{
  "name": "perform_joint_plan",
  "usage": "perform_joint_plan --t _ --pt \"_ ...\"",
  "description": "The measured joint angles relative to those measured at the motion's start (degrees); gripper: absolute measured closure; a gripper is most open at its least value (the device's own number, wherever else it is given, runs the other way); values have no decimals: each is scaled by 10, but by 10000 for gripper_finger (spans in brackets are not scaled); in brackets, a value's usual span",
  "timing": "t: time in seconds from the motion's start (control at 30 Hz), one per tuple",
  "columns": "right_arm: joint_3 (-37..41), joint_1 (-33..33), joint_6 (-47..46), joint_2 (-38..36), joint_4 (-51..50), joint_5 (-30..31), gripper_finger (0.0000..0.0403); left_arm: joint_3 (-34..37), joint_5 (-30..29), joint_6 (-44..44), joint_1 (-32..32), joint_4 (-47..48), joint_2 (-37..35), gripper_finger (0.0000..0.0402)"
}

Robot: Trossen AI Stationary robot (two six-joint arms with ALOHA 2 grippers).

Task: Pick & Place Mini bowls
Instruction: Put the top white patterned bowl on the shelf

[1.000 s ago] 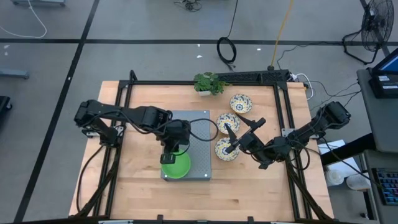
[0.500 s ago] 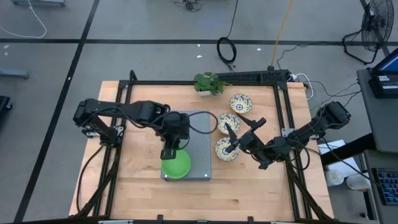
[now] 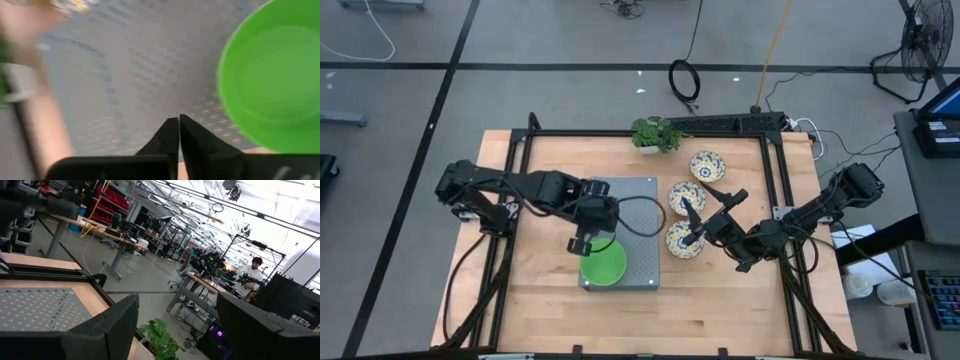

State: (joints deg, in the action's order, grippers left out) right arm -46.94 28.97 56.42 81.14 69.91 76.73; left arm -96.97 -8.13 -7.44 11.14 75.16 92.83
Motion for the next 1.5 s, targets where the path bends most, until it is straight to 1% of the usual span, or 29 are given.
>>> perform_joint_plan --t 0.07,0.17,0.33,0.5,0.67,0.77,0.83,0.9,1.0,1.1,1.2,1.27,1.33,1.4,1.43,1.5 --pt "0 0 0 0 0 0 149 0 -22 1 6 -4 -4 394" --pt "0 0 0 0 0 0 149 0 -23 18 20 -8 -10 387" --pt "0 0 0 0 0 1 149 0 -13 41 52 -14 -19 398" --pt "0 0 0 0 0 31 149 0 -37 76 78 -36 -33 382" --pt "0 -13 2 0 -4 69 149 0 -39 80 81 -85 -79 379" --pt "8 -26 -1 0 -8 76 149 10 -42 54 76 -138 -118 387" --pt "15 -36 -5 0 -9 75 149 36 -43 22 69 -193 -150 396" --pt "18 -48 -4 0 -9 87 149 82 -43 -4 59 -255 -187 398" --pt "25 -64 -4 0 -8 104 149 183 -40 -24 32 -363 -242 387" --pt "34 -77 -19 0 -8 96 149 298 -36 -27 -4 -440 -297 370" --pt "43 -96 -58 0 -36 60 149 398 -34 -25 -46 -528 -354 360" --pt "45 -110 -104 0 -95 27 149 452 -35 -23 -69 -612 -389 357" --pt "45 -125 -171 0 -169 -26 149 497 -35 -26 -85 -688 -418 356" --pt "42 -144 -260 -3 -246 -106 149 532 -34 -32 -94 -755 -441 355" --pt "35 -156 -317 -6 -299 -158 149 548 -34 -36 -98 -780 -451 355" --pt "7 -191 -430 -15 -432 -282 149 572 -35 -48 -103 -828 -463 355"
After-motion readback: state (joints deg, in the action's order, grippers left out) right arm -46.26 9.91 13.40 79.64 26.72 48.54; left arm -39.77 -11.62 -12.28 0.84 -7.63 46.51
